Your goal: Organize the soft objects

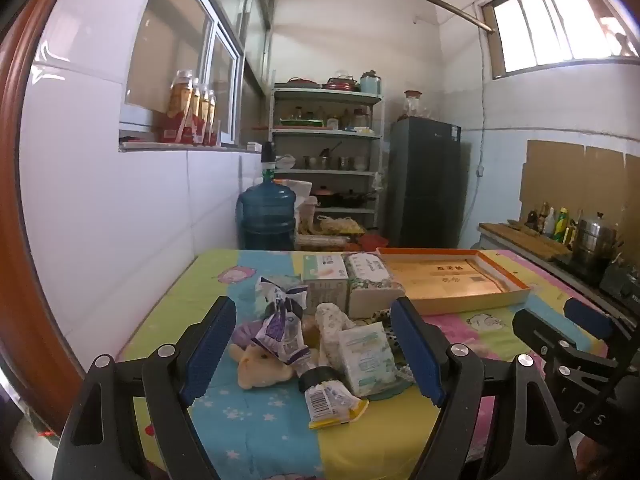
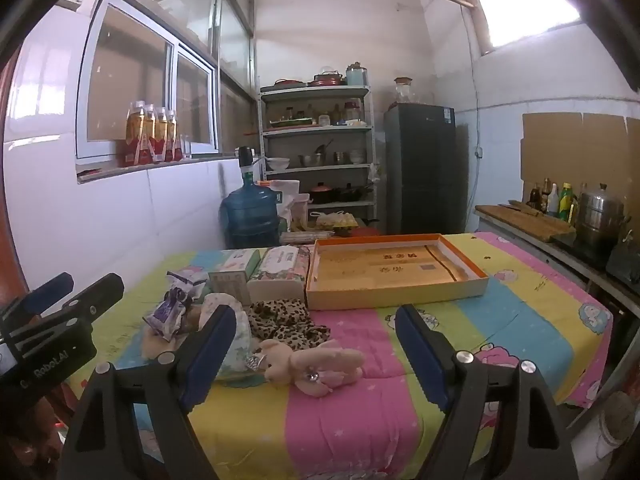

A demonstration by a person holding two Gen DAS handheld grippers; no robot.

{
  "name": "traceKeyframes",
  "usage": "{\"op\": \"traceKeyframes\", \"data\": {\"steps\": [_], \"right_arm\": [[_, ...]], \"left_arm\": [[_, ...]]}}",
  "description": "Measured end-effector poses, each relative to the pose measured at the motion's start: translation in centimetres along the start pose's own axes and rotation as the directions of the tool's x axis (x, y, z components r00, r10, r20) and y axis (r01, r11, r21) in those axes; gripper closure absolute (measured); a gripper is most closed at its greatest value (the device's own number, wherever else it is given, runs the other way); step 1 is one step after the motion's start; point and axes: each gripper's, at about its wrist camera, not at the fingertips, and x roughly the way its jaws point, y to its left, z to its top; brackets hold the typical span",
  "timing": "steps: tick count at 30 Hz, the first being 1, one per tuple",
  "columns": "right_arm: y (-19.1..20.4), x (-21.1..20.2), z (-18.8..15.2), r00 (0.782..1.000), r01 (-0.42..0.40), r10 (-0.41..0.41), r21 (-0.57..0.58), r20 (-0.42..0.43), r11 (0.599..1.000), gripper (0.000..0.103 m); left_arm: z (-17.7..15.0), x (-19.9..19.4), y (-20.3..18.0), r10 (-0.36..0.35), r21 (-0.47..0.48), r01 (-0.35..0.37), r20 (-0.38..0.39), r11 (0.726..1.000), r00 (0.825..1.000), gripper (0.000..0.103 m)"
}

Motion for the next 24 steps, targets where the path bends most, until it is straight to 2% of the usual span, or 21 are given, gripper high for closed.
{"op": "traceKeyframes", "data": {"steps": [9, 24], "right_arm": [[0.5, -0.1, -0.1, 1.0, -0.003, 0.003, -0.004, -0.003, 1.0, 0.021], [1.0, -0.5, -0.2, 1.0, -0.019, 0.019, -0.03, 0.001, 0.999, 0.021]], "left_arm": [[-0.1, 0.3, 0.3, -0.009, -0.022, 0.008, -0.028, 1.0, 1.0, 0.022], [0.2, 0.4, 0.5, -0.005, -0.022, 0.005, -0.024, 1.0, 1.0, 0.022]]}}
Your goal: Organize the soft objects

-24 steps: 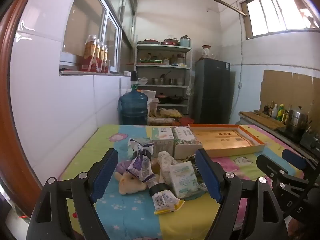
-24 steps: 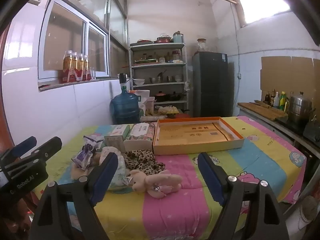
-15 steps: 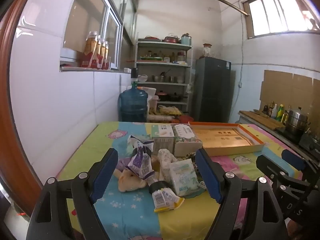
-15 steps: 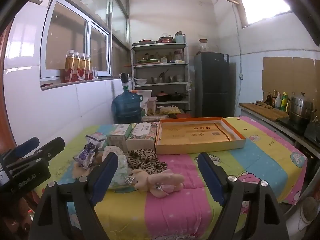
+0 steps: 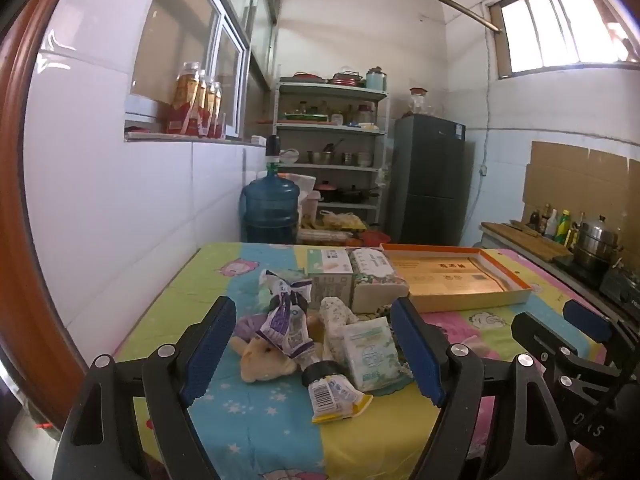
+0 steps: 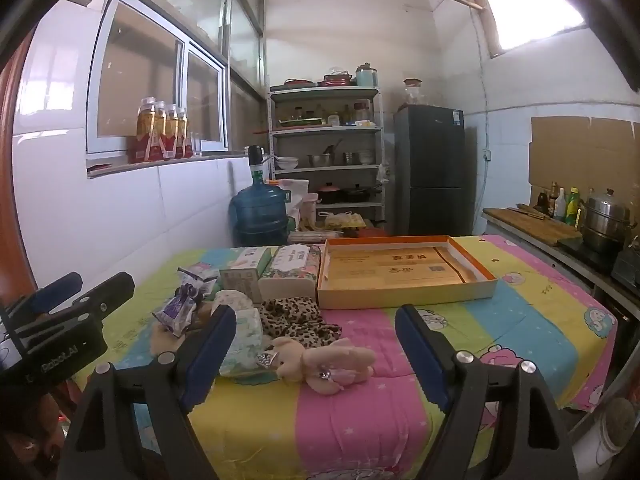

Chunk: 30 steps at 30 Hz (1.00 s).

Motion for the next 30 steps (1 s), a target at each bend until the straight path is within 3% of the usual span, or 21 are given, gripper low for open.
{"op": "traceKeyframes", "data": {"steps": [30], "right_arm": [[-0.08, 0.07, 0.06, 1.0, 0.017, -0.017, -0.019, 0.011, 1.0, 0.021]], "left_arm": [[-0.54, -0.31, 0.6, 0.006, -0.003, -0.006, -0.011, 1.0, 1.0, 0.022]]}}
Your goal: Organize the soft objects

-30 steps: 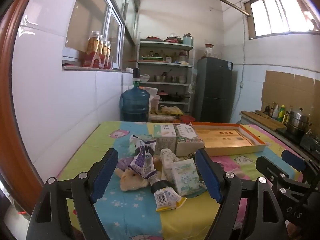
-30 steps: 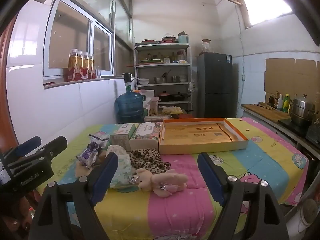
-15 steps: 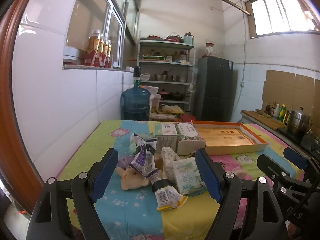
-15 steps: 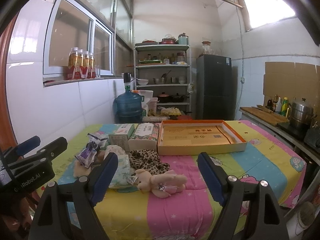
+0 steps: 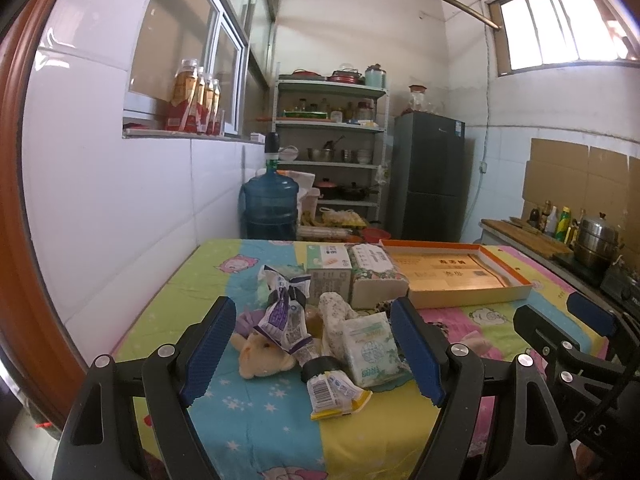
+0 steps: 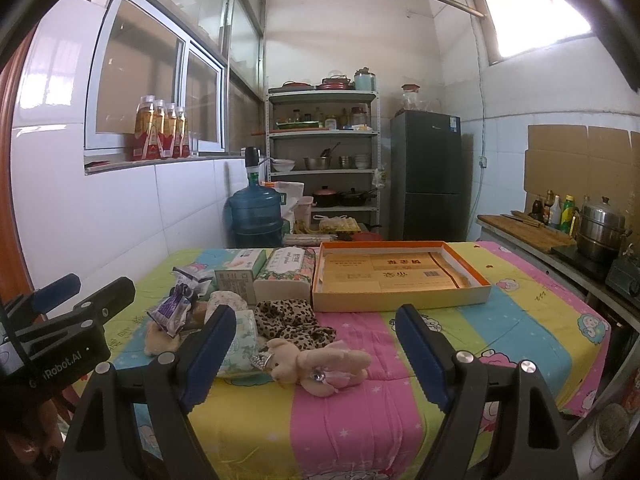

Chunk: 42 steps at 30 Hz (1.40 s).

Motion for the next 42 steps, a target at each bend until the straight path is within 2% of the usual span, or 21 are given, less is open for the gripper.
{"op": "traceKeyframes", "data": {"steps": [42], "right_arm": [[0.05, 0.11, -0.76, 1.0, 0.003, -0.003, -0.007, -0.005, 1.0, 0.021]], "left_arm": [[-0.63, 0.25, -0.66, -0.004, 0.013, 0.004, -0.01, 1.0, 1.0, 0.022]]}}
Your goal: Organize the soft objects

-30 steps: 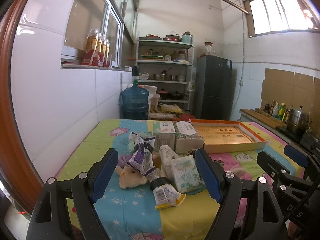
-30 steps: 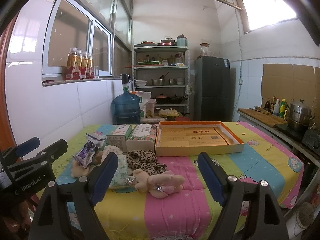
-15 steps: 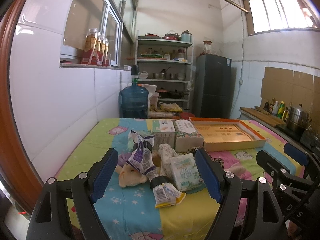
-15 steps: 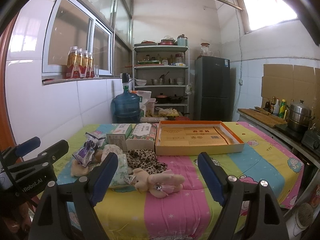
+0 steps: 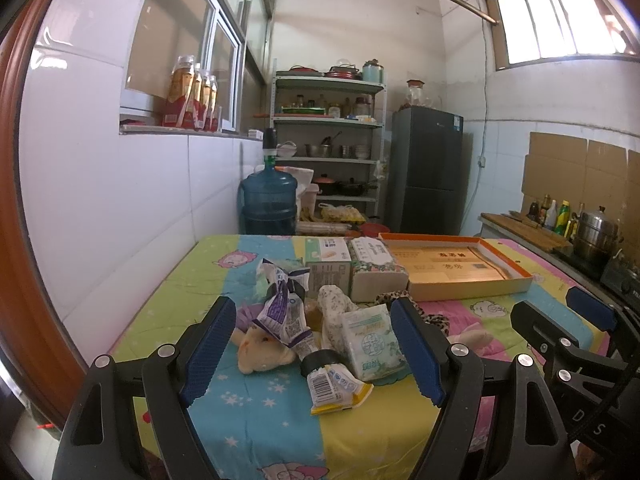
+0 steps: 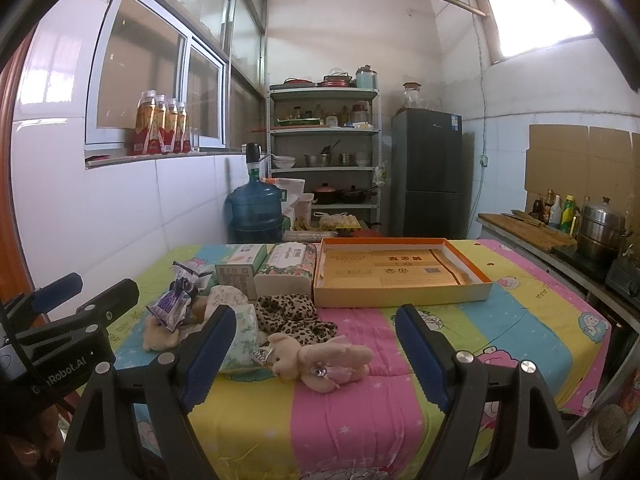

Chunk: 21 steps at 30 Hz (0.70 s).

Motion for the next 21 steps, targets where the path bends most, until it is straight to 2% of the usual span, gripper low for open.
{"op": "traceKeyframes", "data": {"steps": [21], "right_arm": [[1.0, 0.6, -0.3, 1.0, -0.011, 0.011, -0.006, -0.02, 1.0, 0.021]], "left_arm": [[-0.4, 0.4, 0.7, 0.004, -0.004, -0.004, -0.007, 1.0, 1.0, 0.022]]}}
